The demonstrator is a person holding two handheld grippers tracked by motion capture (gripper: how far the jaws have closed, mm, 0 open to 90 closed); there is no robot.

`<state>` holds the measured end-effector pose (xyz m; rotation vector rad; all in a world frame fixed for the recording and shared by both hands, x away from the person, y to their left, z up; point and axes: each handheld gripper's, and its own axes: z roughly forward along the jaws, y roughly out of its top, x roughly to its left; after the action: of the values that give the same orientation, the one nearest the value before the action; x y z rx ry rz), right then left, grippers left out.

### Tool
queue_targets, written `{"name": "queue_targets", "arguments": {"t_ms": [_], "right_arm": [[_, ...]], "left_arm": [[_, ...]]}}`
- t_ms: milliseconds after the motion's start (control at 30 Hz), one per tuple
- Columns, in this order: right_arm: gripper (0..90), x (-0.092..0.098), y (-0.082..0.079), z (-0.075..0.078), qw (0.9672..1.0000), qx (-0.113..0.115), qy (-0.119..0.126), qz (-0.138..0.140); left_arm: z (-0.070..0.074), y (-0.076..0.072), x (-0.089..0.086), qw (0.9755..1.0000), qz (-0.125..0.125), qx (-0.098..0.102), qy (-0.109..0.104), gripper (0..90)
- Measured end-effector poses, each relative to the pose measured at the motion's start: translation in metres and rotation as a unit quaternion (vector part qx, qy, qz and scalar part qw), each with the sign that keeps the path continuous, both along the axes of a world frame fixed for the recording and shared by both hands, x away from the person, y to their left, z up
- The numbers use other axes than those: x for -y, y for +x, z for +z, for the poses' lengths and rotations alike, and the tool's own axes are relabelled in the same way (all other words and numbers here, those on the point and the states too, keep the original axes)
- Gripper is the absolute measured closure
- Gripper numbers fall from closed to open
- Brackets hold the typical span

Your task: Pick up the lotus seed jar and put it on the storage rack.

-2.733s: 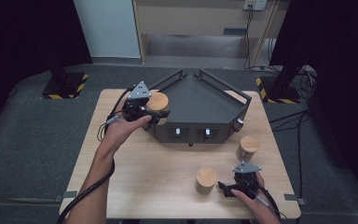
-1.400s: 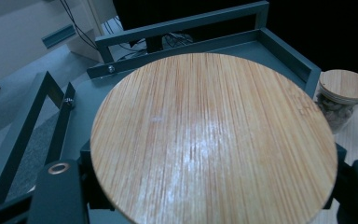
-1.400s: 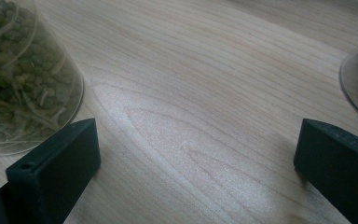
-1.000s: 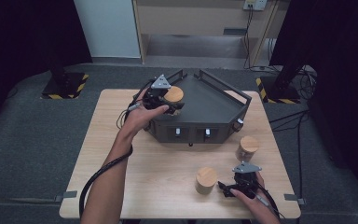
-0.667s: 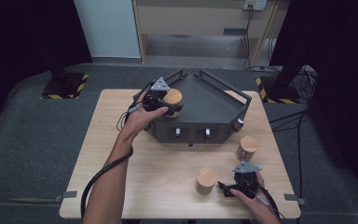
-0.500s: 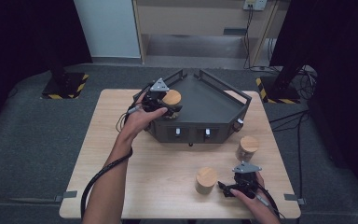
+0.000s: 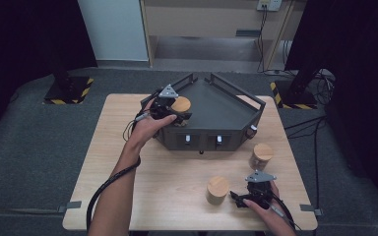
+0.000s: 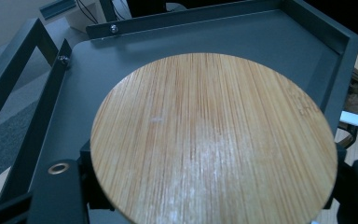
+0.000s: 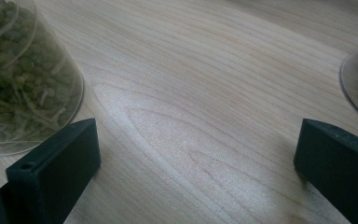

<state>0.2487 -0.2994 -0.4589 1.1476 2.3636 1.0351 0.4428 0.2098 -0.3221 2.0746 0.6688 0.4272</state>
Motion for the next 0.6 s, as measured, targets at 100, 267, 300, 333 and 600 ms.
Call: {"name": "queue_targets", "arguments": {"t_ms": [100,267,300,333,600], "right_arm": [[0.3,0.0000,0.0000,0.0000,1.0000,0.000,0.000,0.000],[0.3,0.0001,0.0000,0.0000,1.0000,0.000,0.000,0.000],[0.3,0.0000,0.0000,0.0000,1.0000,0.000,0.000,0.000],[0.3,0.0000,0.0000,0.0000,1.0000,0.000,0.000,0.000],[0.3,0.0000,-0.0001,0.0000,1.0000,0.000,0.000,0.000]], "left_arm": [[0.0019,0.0035,0.0000,0.9999,0.000,-0.011,0.000,24.4],[0.0051,0.0063,0.0005,0.9998,0.001,-0.021,0.004,24.3],[0.0049,0.0066,-0.0001,0.9997,0.002,-0.023,0.002,24.2],[0.0046,0.0067,-0.0006,0.9997,0.003,-0.024,0.001,24.2],[0.0039,0.0080,-0.0014,0.9996,0.005,-0.029,-0.003,24.1]]}}
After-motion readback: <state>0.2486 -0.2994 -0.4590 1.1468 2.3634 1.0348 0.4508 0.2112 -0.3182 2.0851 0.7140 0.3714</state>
